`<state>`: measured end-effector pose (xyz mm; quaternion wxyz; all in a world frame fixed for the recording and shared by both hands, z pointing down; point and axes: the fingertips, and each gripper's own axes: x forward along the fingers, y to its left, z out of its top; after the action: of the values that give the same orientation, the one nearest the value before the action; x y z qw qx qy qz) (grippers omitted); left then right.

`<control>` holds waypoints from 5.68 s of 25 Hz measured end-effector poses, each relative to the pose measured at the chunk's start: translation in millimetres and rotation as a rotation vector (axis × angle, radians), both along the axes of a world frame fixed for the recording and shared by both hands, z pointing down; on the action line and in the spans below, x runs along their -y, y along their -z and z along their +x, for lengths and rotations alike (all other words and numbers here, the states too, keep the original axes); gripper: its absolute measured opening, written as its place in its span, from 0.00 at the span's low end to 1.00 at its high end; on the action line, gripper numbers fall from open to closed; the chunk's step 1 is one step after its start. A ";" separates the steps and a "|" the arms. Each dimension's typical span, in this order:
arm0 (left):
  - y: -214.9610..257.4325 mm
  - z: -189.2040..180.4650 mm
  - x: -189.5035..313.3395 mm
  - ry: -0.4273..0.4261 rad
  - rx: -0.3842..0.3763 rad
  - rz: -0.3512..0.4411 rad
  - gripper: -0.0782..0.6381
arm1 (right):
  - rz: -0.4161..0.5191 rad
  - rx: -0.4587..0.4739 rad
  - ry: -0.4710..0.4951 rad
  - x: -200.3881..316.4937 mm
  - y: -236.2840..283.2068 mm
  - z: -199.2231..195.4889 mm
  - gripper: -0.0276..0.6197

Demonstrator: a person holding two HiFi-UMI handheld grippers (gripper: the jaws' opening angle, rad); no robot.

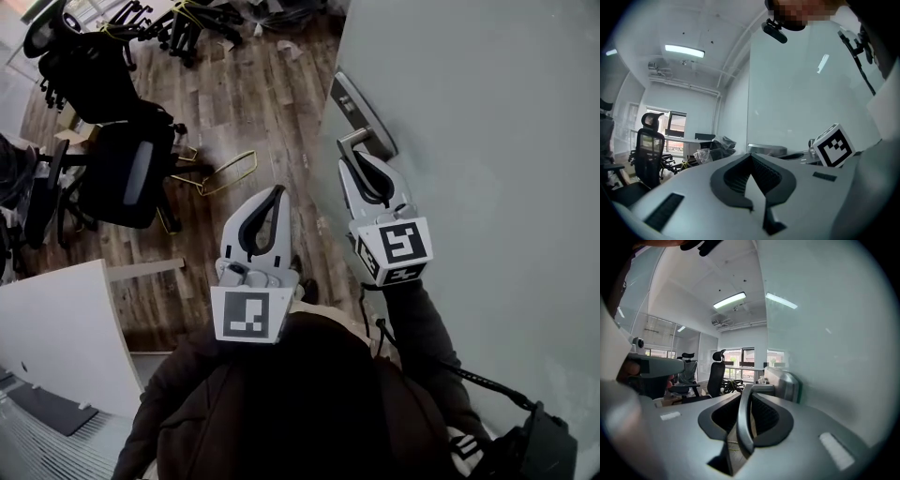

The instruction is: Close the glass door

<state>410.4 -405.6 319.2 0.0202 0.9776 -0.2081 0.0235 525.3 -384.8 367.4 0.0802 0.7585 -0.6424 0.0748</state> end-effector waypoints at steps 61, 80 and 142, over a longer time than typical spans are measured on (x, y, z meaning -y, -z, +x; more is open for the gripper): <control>10.2 -521.5 -246.3 0.589 -0.009 0.030 0.10 | -0.006 0.011 0.801 -183.7 -3.1 -577.4 0.15; 0.3 -606.4 -365.9 0.791 0.046 0.011 0.10 | 0.001 0.045 1.034 -292.3 -4.0 -680.3 0.15; 88.4 -688.1 -489.4 0.925 0.006 0.174 0.10 | 0.064 0.029 1.251 -461.9 60.2 -771.7 0.14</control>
<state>-277.7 83.9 230.7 -0.0538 0.7803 -0.6231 -0.0028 -246.4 77.1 307.2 0.0773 0.2398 -0.9677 0.0045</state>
